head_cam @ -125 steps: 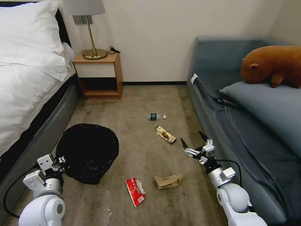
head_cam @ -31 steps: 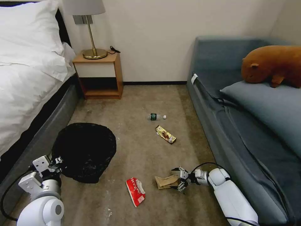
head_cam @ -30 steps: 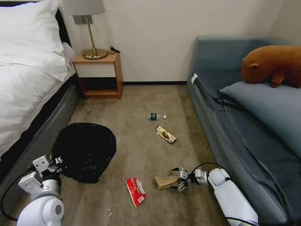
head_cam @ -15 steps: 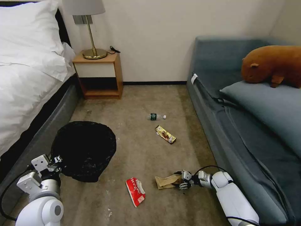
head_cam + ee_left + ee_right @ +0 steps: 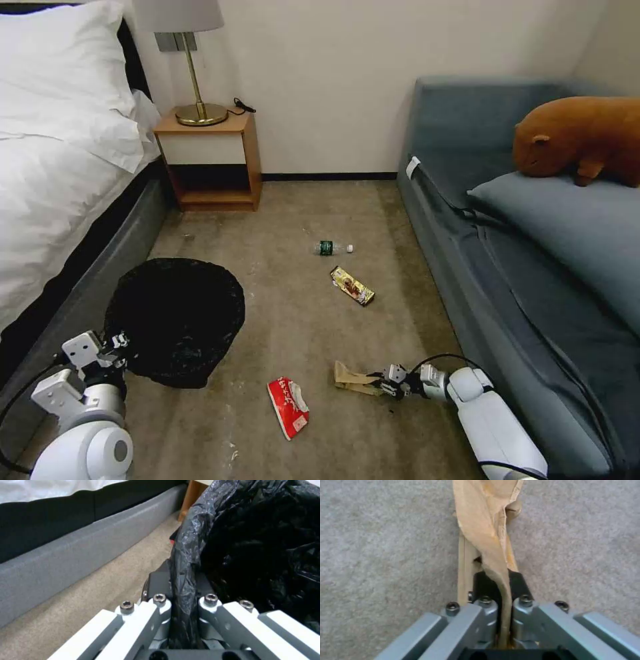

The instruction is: Pick up the trash bin, then pick up the garbage on the floor and place it into the trash bin.

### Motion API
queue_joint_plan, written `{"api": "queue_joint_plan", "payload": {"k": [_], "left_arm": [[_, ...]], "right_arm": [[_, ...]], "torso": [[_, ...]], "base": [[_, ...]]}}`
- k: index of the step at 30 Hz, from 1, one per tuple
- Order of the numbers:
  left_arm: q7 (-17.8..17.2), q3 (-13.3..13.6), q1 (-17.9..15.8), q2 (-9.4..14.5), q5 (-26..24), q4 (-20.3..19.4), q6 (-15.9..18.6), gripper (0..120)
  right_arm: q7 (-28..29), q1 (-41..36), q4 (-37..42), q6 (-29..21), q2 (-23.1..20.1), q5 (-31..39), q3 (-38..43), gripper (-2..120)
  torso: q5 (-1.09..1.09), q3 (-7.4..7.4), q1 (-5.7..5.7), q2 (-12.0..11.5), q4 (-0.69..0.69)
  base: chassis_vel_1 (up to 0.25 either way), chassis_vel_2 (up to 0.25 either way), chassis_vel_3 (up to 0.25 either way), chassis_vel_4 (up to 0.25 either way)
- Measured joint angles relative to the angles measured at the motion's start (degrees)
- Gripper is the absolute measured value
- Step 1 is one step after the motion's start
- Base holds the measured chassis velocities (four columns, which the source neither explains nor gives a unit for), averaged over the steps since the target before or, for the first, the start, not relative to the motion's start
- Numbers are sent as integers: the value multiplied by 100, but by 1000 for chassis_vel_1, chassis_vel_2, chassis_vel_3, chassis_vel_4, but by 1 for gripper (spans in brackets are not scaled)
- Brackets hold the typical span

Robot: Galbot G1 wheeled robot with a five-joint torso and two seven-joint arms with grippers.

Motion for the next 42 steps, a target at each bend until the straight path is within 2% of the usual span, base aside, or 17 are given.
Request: {"api": "queue_joint_plan", "payload": {"k": [18,26,35,37,40,42], "left_arm": [[-10,85,-82,-67,138,238,-83,4],[5,141,-151,-60,241,408,-144,4],[-14,175,-295,-30,294,506,-66,4],[-16,180,-324,-27,321,554,-59,4],[-16,179,-339,-21,326,575,-59,4],[-16,170,-372,-12,326,615,-58,4]], "right_arm": [[304,-26,-9,24,-58,135,-105,0],[307,-153,614,-71,-245,671,-420,0],[843,-328,1560,54,-382,1183,-1003,0],[1215,-360,1874,87,-382,1444,-1260,0],[1409,-365,1982,117,-377,1625,-1379,0],[1743,-365,2107,169,-354,2144,-1615,0]], "torso": [[0,0,0,0,0],[0,0,0,0,0],[0,0,0,0,0],[-1,0,0,0,1],[-1,0,0,0,0],[0,0,0,0,0]], "base": [[0,0,0,0],[0,0,0,0],[0,0,0,0],[0,0,0,0],[0,0,0,0],[0,0,0,0]]}}
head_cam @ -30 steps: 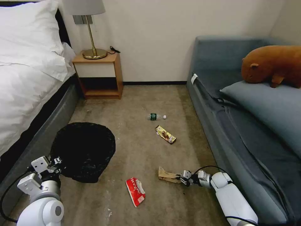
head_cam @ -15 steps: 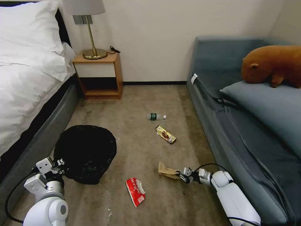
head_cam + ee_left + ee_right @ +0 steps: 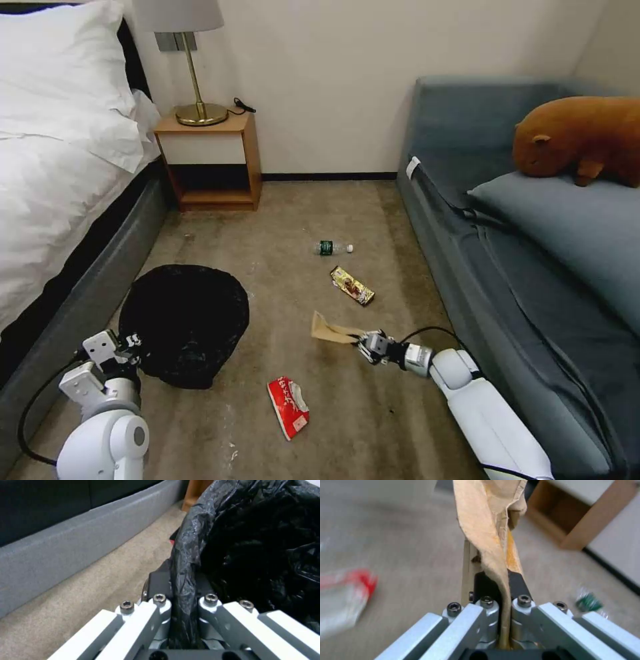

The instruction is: Pick up the trash bin, then pick up the garbage on the floor and place it into the trash bin.

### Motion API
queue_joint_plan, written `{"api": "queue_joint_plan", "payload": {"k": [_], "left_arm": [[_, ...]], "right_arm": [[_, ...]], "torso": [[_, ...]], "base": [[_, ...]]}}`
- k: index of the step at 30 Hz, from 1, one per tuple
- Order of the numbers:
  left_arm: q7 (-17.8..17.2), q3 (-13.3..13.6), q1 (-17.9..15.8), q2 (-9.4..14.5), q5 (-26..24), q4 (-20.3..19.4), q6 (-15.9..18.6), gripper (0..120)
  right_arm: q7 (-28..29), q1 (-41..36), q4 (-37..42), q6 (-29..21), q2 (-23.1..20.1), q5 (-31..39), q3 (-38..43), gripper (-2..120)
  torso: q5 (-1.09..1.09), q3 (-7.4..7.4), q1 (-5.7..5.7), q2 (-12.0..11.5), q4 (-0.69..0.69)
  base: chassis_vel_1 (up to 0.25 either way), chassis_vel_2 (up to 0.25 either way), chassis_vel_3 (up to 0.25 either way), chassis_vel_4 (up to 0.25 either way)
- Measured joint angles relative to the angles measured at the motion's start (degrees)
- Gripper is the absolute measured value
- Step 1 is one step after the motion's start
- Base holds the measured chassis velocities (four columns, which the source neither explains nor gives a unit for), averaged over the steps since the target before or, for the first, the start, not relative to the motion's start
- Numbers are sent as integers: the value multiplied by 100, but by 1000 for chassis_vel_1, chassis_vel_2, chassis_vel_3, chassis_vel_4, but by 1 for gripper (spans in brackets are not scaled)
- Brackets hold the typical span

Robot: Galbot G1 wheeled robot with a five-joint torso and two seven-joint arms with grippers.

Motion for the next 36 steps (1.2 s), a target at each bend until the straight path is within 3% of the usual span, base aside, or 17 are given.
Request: {"api": "queue_joint_plan", "payload": {"k": [8,11,16,18,23,28,36], "left_arm": [[-5,22,-64,-5,34,57,17,4],[-24,81,-122,-45,95,90,31,4],[-40,105,-149,-60,100,107,44,4],[-52,107,-167,-68,103,151,46,4],[-54,102,-173,-68,90,179,48,4],[-72,108,-250,-66,88,217,74,4],[-101,124,-369,-53,113,280,125,4]], "right_arm": [[946,-18,675,50,11,642,-471,0],[1675,-67,1536,-62,-21,1036,-988,0],[2092,-38,2116,-233,-9,1095,-1408,0],[2396,97,2582,-531,90,1128,-1833,0],[2497,400,2644,-775,257,1130,-2251,0],[2521,1023,2066,-809,544,980,-2827,0],[2472,1356,1606,-796,872,933,-3209,0]], "torso": [[-1,0,0,0,0],[-2,0,0,0,0],[-1,0,0,0,-1],[-2,0,0,0,0],[-1,0,0,0,0],[-2,0,0,0,1],[-1,0,0,0,0]], "base": [[0,0,0,0],[0,0,0,0],[0,0,0,0],[0,0,0,0],[0,0,0,0],[0,0,0,0],[0,0,0,0]]}}
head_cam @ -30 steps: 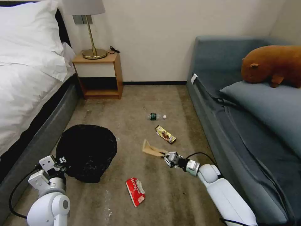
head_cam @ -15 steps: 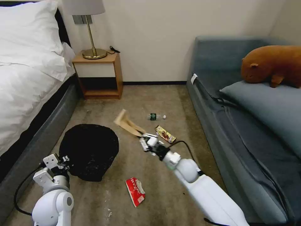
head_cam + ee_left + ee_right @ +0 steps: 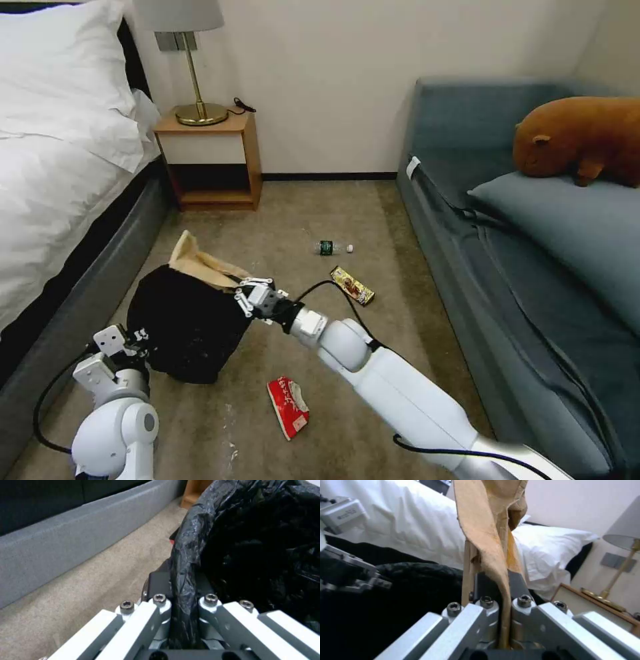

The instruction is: Pick up the trash bin, then pick up the garbage on the floor and place it into the trash bin.

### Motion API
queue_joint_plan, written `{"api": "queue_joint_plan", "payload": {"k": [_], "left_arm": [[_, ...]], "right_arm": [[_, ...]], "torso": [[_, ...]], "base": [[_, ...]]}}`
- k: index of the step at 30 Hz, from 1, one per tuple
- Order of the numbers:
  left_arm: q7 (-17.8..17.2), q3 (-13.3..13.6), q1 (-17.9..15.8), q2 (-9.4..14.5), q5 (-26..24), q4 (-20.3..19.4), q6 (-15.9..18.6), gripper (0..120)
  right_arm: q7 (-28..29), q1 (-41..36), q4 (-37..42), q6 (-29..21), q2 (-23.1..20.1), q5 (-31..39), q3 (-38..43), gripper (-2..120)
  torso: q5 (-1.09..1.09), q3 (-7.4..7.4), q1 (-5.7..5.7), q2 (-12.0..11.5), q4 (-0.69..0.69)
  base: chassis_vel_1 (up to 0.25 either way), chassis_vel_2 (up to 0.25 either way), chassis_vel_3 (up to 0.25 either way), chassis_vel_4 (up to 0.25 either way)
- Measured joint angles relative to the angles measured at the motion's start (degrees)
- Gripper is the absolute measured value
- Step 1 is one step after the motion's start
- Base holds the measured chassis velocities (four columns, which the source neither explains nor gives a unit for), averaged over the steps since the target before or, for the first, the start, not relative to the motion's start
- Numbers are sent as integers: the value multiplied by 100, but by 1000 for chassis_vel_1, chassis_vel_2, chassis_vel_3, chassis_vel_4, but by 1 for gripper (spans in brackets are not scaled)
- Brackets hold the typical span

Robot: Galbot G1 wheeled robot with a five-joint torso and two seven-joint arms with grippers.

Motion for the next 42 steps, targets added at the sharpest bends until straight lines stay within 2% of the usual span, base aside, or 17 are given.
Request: {"api": "queue_joint_plan", "payload": {"k": [19,20,22,24,25,27,30,32,34,35,37,38,42], "left_arm": [[20,-6,-26,-22,23,48,-46,4],[21,-5,-24,-23,23,48,-45,4],[21,-4,-22,-26,23,53,-46,4],[25,0,-9,-32,23,75,-56,4],[25,0,-9,-32,23,75,-56,4],[26,1,-8,-37,23,86,-67,4],[28,0,-12,-37,23,89,-68,4],[29,-3,-17,-29,23,92,-68,4],[29,-6,-28,-28,25,91,-69,4],[29,-6,-28,-28,25,91,-69,4],[29,-5,-40,-27,27,100,-68,4],[29,-5,-40,-27,27,100,-68,4],[29,-5,-49,-27,33,131,-69,4]], "right_arm": [[-77,117,-898,187,565,-414,-316,1],[-34,95,-914,187,568,-509,-297,8],[-27,77,-914,187,565,-542,-281,12],[-25,32,-878,187,534,-558,-271,23],[-25,32,-878,187,534,-558,-271,23],[-30,4,-831,179,499,-560,-270,33],[-36,-8,-807,175,479,-556,-269,39],[-70,-44,-762,166,442,-539,-252,52],[-102,-60,-748,164,418,-532,-241,61],[-102,-60,-748,164,418,-532,-241,61],[-140,-58,-746,160,420,-521,-208,72],[-140,-58,-746,160,420,-521,-208,72],[-150,12,-722,124,429,-433,-177,87]], "torso": [[0,0,0,0,0],[0,0,0,0,0],[0,0,0,0,0],[0,0,0,0,0],[0,0,0,0,0],[0,0,0,0,0],[1,0,0,0,0],[0,0,0,0,0],[1,0,0,0,0],[1,0,0,0,0],[1,0,0,0,0],[1,0,0,0,0],[1,0,0,0,0]], "base": [[0,0,0,0],[0,0,0,0],[0,0,0,0],[0,0,0,0],[0,0,0,0],[0,0,0,0],[0,0,0,0],[0,0,0,0],[0,0,0,0],[0,0,0,0],[0,0,0,0],[0,0,0,0],[0,0,0,0]]}}
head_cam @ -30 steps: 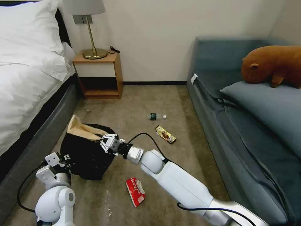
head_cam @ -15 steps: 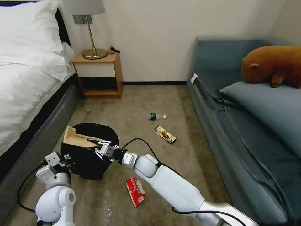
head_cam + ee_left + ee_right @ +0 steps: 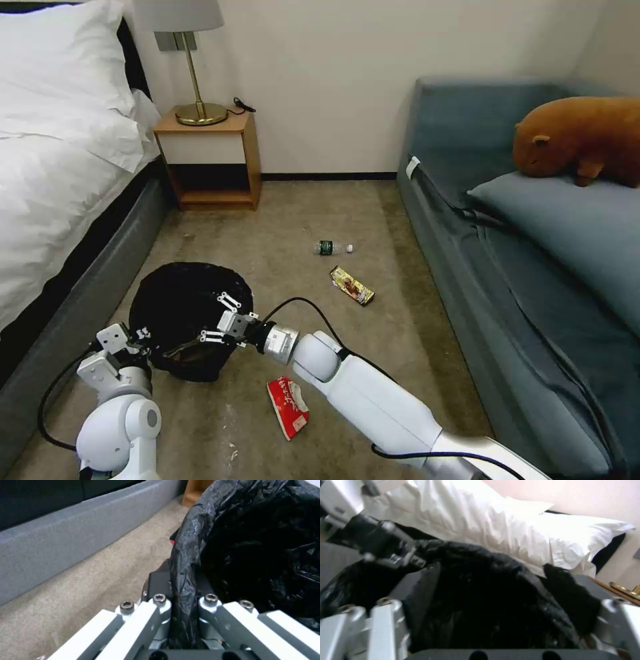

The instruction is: Pick up the trash bin, then pick up the garbage on the floor and place it into the trash bin.

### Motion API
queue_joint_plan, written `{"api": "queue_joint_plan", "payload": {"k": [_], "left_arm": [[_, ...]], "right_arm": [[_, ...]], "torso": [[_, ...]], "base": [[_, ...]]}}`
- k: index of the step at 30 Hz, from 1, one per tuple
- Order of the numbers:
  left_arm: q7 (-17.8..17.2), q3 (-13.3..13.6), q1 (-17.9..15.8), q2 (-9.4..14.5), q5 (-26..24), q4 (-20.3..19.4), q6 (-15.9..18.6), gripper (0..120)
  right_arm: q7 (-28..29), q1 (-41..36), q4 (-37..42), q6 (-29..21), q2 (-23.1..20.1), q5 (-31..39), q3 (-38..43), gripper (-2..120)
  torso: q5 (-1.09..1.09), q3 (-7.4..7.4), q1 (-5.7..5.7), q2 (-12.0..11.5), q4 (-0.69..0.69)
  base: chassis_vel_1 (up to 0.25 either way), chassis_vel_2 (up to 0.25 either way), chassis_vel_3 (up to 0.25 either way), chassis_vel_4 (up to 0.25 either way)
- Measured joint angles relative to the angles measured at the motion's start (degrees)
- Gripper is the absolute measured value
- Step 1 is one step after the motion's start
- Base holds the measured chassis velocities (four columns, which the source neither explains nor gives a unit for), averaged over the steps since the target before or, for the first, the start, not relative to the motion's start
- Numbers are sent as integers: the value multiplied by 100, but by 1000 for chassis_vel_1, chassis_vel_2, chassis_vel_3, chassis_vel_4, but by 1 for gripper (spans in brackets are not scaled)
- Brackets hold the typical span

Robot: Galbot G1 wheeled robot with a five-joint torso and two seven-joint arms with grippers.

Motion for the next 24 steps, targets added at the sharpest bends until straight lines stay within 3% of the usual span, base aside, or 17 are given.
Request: {"api": "queue_joint_plan", "payload": {"k": [5,14,21,24], "left_arm": [[0,-4,-42,4,15,59,0,4],[0,-9,-69,22,17,69,4,4],[27,-55,-29,27,13,99,-9,4],[37,-95,-24,63,4,109,-14,4]], "right_arm": [[74,158,110,-110,-22,140,81,100],[256,360,372,-343,-58,340,562,100],[369,418,728,-499,-299,513,1122,100],[578,234,1058,-790,-498,546,1614,100]], "torso": [[0,0,0,0,0],[0,0,0,0,0],[1,0,0,0,0],[1,0,0,0,0]], "base": [[0,0,0,0],[0,0,0,0],[0,0,0,0],[0,0,0,0]]}}
